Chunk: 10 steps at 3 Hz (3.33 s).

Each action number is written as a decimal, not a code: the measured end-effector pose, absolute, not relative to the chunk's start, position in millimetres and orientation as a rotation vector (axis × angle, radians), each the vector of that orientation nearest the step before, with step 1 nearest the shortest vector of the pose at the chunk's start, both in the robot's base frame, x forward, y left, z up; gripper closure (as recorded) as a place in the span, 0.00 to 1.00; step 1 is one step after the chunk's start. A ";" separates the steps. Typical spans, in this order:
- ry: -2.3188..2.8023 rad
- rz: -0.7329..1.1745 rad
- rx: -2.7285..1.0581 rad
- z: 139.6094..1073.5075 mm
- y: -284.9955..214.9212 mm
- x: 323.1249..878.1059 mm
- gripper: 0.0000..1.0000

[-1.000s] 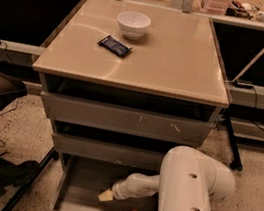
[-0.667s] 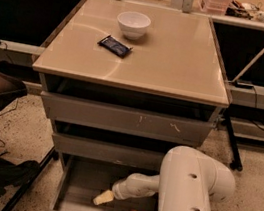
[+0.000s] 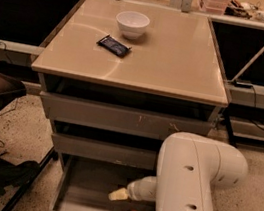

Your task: Pick orange from bottom drawer and place on counter

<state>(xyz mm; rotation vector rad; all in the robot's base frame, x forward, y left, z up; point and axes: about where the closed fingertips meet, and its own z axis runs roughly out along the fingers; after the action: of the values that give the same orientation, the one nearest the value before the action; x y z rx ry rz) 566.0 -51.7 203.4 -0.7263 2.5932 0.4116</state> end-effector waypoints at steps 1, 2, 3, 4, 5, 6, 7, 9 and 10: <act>2.638 0.262 -0.488 224.5 -117.1 547.4 0.00; 2.632 0.230 -0.446 222.8 -125.7 532.9 0.00; 2.668 0.230 -0.475 208.9 -121.2 527.2 0.00; 2.764 0.274 -0.404 183.3 -129.0 497.2 0.00; 2.757 0.268 -0.403 183.5 -126.0 496.5 0.00; 2.784 0.235 -0.442 162.0 -113.3 474.6 0.00; 2.830 0.195 -0.445 130.2 -104.3 461.0 0.00; 2.852 0.207 -0.446 121.9 -99.6 454.8 0.00; 2.852 0.207 -0.446 121.9 -99.6 454.8 0.18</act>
Offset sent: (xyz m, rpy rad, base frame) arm -0.0131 -0.0544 0.0182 -0.0537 -0.0141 -0.1615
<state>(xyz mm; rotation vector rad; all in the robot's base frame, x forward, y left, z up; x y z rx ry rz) 454.8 -99.6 121.9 -0.4455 2.8522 0.2073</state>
